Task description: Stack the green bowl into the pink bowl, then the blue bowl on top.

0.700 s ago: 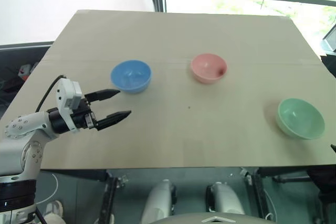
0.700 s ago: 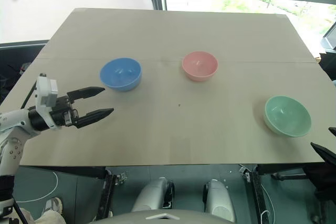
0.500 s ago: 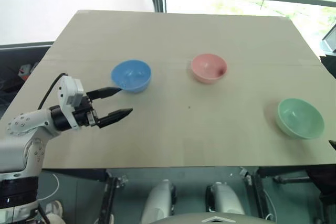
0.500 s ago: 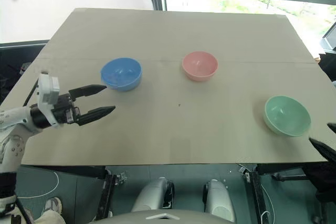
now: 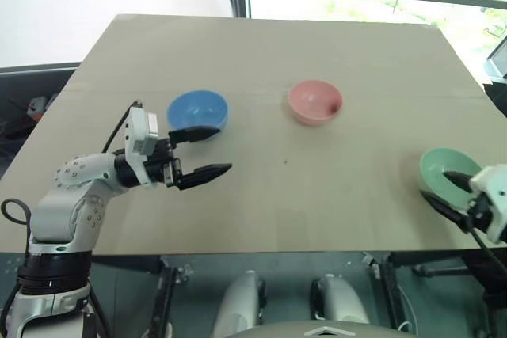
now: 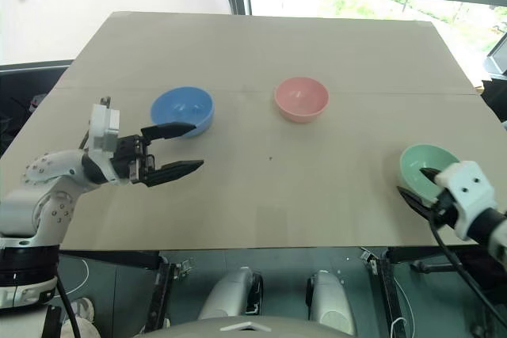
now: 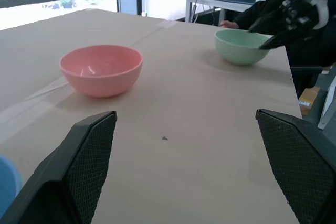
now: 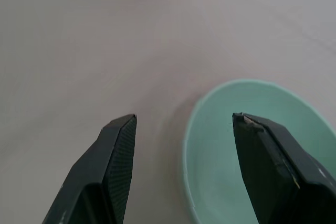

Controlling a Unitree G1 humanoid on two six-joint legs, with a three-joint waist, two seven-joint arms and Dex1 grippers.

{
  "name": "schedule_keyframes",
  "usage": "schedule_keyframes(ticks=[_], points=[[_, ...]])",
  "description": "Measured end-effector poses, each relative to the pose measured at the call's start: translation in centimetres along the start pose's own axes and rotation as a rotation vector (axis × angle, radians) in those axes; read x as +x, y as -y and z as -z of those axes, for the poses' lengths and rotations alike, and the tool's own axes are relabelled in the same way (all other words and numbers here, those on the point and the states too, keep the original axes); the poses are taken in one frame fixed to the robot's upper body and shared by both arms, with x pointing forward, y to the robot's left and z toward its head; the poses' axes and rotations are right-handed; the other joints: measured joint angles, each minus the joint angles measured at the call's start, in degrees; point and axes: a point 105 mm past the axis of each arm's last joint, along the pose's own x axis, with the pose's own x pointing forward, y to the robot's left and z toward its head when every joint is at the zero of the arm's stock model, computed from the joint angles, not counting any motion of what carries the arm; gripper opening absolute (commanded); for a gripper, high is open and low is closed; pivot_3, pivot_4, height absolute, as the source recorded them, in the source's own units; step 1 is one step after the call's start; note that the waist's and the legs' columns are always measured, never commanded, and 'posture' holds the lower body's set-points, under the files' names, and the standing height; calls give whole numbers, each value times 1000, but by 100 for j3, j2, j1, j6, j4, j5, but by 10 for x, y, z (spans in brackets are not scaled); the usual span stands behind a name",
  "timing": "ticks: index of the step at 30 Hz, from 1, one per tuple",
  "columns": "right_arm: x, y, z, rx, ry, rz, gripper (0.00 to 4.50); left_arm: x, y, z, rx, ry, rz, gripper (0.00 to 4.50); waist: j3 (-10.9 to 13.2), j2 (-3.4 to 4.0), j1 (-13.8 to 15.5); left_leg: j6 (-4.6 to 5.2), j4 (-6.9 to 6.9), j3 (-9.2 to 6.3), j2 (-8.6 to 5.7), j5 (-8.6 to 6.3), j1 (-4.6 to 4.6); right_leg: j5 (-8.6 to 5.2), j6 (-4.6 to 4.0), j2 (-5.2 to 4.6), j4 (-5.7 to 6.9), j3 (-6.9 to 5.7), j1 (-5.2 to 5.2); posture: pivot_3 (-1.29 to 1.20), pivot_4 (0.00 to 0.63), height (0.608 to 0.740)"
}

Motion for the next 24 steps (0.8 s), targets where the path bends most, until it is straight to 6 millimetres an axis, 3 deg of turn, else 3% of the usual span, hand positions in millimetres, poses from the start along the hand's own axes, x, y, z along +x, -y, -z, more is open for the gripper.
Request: schedule_keyframes(ticks=[6, 10, 14, 18, 23, 24], points=[[46, -16, -46, -59, 191, -70, 3058, 6, -3, 3, -2, 9, -61, 4500, 3, 1, -14, 0, 0, 0, 0, 0, -2, 6, 12, 6, 1, 1, -4, 0, 150, 740], [84, -26, -85, -230, 300, -131, 3058, 9, 0, 6, -18, 26, -90, 4500, 4, 1, -22, 0, 4, 1, -2, 0, -6, 7, 12, 6, 2, 1, -9, 0, 150, 740], [136, -41, -100, -397, 301, -229, 3058, -2, 5, 19, -60, -4, -121, 4500, 7, 2, -68, -2, 3, 5, -2, 2, -9, 6, 12, 9, 3, -1, -16, 0, 150, 740], [173, -53, -117, -545, 308, -312, 3058, -10, 7, 24, -70, -29, -148, 4500, 13, 7, -139, -4, 1, -2, -1, 3, -18, 7, 12, 9, 3, -7, -20, 0, 150, 740], [207, -50, -111, -691, 242, -334, 3058, -22, 11, 28, -74, -48, -217, 4500, 18, 11, -164, -4, -6, -7, -4, 3, -35, 7, 12, 4, 4, -16, -25, 0, 150, 740], [210, -48, -110, -707, 229, -336, 2540, -23, 14, 28, -71, -50, -224, 4500, 19, 12, -170, -5, -7, -6, -4, 3, -36, 7, 12, 4, 5, -16, -27, 0, 150, 740]])
